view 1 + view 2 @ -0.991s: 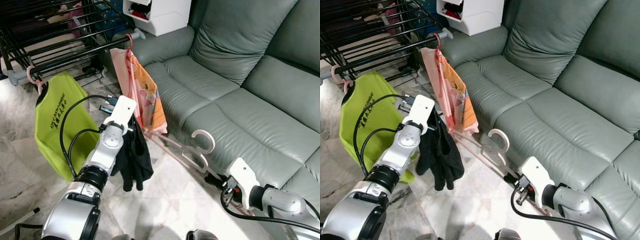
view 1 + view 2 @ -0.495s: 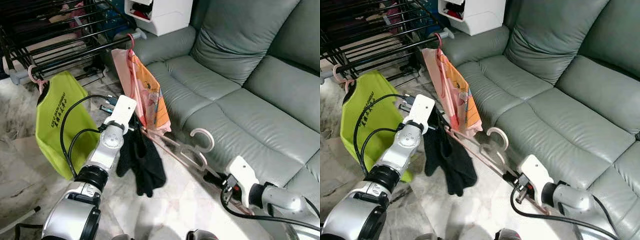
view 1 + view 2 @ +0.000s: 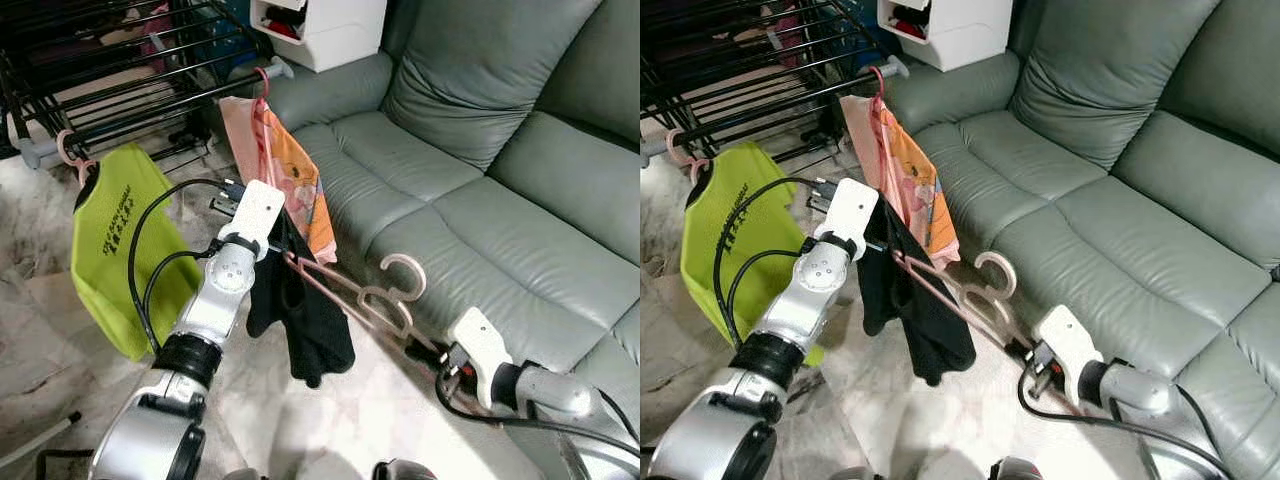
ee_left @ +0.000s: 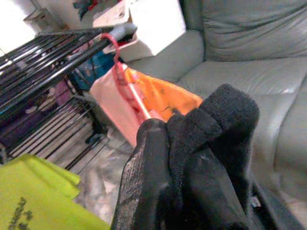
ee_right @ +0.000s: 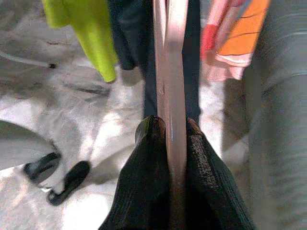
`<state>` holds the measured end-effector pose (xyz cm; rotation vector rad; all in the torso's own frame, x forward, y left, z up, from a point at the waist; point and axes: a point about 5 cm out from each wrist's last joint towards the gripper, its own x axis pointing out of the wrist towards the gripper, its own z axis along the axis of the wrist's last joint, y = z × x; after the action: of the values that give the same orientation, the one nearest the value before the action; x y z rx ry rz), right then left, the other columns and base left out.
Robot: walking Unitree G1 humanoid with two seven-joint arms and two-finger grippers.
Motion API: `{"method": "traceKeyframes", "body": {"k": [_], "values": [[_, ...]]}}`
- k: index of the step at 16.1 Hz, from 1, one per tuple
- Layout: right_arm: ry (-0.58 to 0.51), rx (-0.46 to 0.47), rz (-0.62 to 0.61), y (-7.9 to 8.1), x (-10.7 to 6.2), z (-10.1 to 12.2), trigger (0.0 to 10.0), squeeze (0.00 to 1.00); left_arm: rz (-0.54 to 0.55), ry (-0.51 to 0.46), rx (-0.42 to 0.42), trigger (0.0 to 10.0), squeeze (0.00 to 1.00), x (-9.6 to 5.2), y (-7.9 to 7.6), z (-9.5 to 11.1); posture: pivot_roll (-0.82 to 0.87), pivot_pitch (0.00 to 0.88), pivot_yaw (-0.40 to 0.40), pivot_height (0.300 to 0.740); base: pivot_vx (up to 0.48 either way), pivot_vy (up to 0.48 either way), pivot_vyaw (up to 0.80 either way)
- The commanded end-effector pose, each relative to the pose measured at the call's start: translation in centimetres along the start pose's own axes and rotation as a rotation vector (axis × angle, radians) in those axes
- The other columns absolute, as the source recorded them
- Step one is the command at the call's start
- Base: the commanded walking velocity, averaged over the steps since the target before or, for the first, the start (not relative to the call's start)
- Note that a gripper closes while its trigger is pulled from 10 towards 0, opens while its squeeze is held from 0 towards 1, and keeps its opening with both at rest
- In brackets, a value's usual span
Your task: Hang hanger
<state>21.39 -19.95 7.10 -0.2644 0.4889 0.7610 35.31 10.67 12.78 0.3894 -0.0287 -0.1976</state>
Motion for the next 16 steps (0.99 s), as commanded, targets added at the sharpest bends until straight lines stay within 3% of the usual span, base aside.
{"method": "traceKeyframes", "body": {"k": [1,7,11,16], "values": [[-0.008,-0.012,-0.041,-0.6,0.0,0.2,10.0,0.00,0.006,-0.053,0.001,10.0,0.00,0.1,0.4,1.4,-0.11,0.000,0.069,0.740,0.000,0.000,0.00],[-0.006,0.035,-0.128,-2.0,0.3,0.0,10.0,0.00,-0.053,-0.098,-0.007,10.0,0.00,-0.3,0.2,2.6,-0.11,0.000,0.066,0.740,0.000,0.000,0.00],[-0.025,0.023,-0.138,-2.3,0.3,0.4,10.0,0.00,-0.079,-0.076,0.030,10.0,0.00,-0.4,-0.3,1.8,-0.11,0.000,0.067,0.740,0.000,0.000,0.00],[-0.101,-0.003,-0.078,-2.1,0.0,1.9,10.0,0.00,-0.122,-0.076,0.190,10.0,0.00,-0.7,-1.0,0.7,-0.12,0.000,0.073,0.740,0.000,0.000,0.00]]}}
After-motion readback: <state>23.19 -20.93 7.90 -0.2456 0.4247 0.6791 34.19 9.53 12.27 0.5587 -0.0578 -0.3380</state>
